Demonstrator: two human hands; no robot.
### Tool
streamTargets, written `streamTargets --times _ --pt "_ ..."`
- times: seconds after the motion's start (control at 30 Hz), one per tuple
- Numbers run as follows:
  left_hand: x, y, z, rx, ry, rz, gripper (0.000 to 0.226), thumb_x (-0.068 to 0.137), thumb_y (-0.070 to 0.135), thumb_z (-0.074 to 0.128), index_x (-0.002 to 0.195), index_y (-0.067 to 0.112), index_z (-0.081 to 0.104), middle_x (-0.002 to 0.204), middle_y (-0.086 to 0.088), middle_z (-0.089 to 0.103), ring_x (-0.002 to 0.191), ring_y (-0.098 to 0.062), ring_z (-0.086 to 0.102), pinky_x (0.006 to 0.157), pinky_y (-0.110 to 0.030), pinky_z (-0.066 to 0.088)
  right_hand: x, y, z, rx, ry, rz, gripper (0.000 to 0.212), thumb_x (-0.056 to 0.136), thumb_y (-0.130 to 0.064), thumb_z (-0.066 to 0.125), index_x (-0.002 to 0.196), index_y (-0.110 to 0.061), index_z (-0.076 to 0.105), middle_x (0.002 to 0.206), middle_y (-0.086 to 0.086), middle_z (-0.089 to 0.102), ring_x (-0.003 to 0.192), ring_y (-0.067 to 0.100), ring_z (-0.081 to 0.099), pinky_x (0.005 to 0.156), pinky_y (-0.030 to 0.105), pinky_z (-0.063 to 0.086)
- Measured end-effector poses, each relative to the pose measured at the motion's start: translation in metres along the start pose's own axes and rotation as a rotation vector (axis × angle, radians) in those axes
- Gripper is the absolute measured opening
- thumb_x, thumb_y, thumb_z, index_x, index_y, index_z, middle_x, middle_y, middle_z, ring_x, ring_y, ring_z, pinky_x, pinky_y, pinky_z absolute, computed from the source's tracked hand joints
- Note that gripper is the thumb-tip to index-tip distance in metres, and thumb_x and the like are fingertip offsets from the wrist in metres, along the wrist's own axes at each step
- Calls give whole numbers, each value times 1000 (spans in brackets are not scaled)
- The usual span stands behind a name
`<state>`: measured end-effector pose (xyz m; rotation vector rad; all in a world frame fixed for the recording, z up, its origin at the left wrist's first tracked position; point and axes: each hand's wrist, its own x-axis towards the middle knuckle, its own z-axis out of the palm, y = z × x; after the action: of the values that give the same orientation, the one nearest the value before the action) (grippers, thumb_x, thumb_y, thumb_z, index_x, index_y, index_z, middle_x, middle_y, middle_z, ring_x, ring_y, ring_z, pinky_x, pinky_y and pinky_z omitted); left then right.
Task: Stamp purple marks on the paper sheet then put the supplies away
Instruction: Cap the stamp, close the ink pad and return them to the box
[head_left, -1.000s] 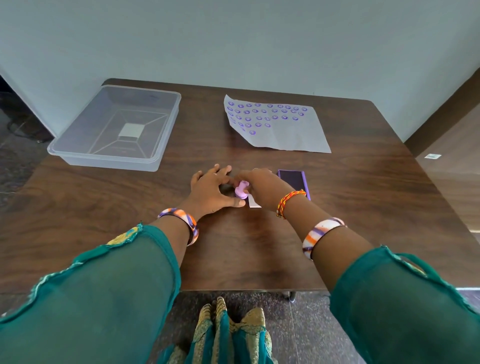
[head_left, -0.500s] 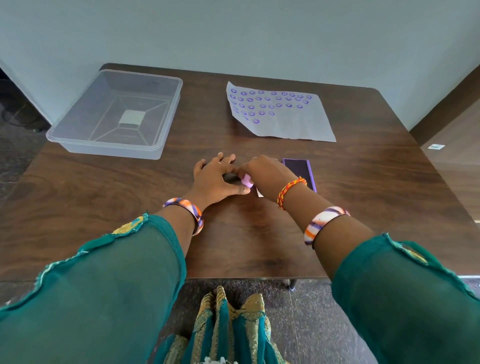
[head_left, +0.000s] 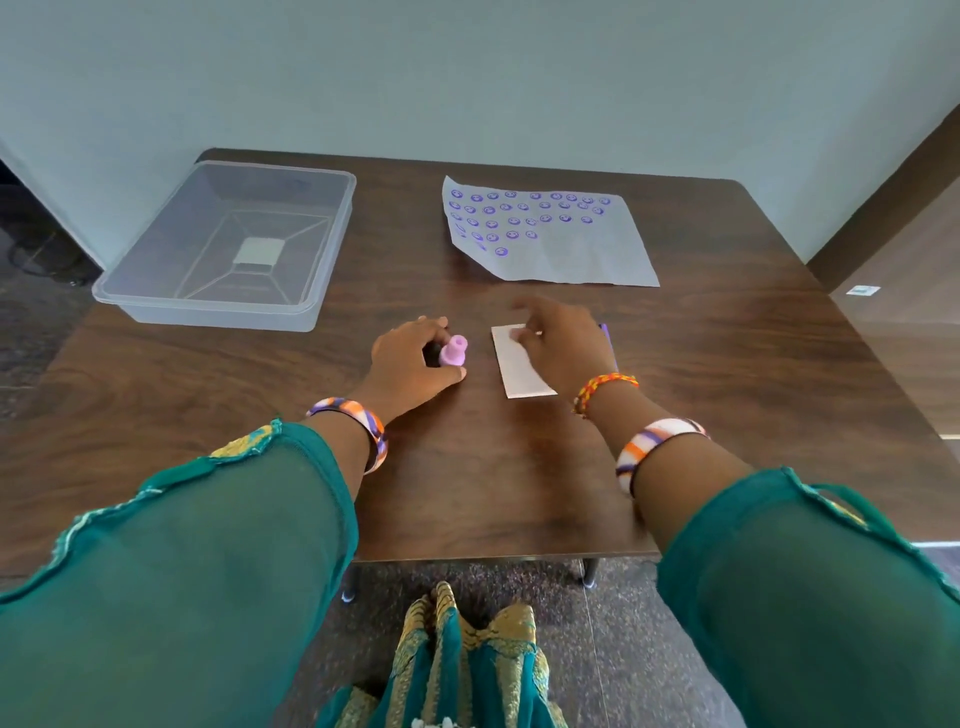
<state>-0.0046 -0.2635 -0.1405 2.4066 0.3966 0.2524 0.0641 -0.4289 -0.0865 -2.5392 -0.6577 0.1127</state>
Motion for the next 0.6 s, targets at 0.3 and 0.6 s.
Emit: streamTargets --times 0.3,0.6 --pt "17 53 -6 418 -223 143 107 63 62 70 148 19 20 158 -5 21 145 -24 20 116 -50 13 -24 87 -16 338 206 620 30 89 -26 55 108 -10 71 115 15 70 111 32 61 93 30 46" --pt "40 93 20 666 -468 237 78 58 57 75 118 15 50 116 -7 55 115 -25 48 100 -44 28 -19 95 -23 422 77 573 23 83 -22 66 100 -12 75 104 11 73 83 15 56 83 27 48"
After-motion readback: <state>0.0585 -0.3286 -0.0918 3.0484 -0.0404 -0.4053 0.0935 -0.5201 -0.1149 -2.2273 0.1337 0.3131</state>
